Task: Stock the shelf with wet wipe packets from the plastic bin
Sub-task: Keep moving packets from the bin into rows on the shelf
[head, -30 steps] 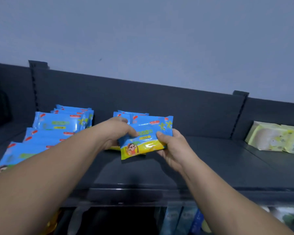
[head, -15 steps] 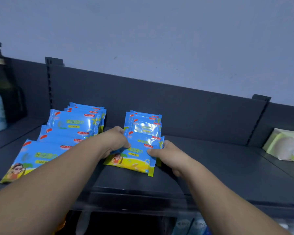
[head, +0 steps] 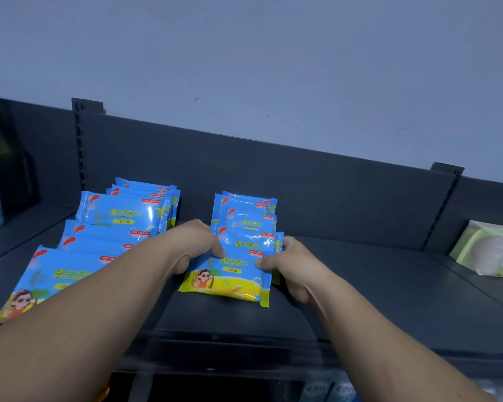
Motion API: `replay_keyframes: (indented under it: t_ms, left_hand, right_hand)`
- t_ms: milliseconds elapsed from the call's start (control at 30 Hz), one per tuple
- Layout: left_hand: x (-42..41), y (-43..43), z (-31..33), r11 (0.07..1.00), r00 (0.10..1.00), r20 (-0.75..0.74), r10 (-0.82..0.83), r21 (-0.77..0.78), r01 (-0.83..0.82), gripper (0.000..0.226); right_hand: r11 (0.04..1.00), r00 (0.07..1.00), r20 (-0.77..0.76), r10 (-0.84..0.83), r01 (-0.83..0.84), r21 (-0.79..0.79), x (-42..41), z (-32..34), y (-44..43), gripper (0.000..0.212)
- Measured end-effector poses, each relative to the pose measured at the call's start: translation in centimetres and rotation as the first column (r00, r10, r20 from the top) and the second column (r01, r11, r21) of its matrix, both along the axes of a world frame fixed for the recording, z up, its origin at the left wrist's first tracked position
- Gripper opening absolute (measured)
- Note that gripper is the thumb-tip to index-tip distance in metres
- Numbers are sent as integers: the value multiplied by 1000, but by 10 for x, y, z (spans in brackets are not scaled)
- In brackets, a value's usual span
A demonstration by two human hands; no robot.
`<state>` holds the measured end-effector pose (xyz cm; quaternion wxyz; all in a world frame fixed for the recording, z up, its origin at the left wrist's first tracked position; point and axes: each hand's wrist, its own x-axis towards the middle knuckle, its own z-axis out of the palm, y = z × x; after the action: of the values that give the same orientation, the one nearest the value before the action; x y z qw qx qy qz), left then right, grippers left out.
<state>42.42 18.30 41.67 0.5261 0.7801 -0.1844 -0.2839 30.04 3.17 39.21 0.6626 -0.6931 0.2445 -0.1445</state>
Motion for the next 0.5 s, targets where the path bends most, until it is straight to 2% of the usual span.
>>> replay_keyframes:
  t_ms: [133, 233, 500]
  left_hand:
    - [-3, -1, 0, 999, 1000, -5, -1, -43, 1, 29]
    - [-4, -7, -2, 995, 999, 39, 27, -95, -24, 40]
    - [2, -23, 0, 998, 993, 107, 52, -32, -48, 59]
  right_hand:
    - [1000, 1000, 22, 5, -5, 18, 1, -1, -6, 50]
    - [1000, 998, 56, -15, 14, 13, 2, -2, -10, 51]
    - [996, 999, 28, -46, 48, -75, 17, 1, -25, 51]
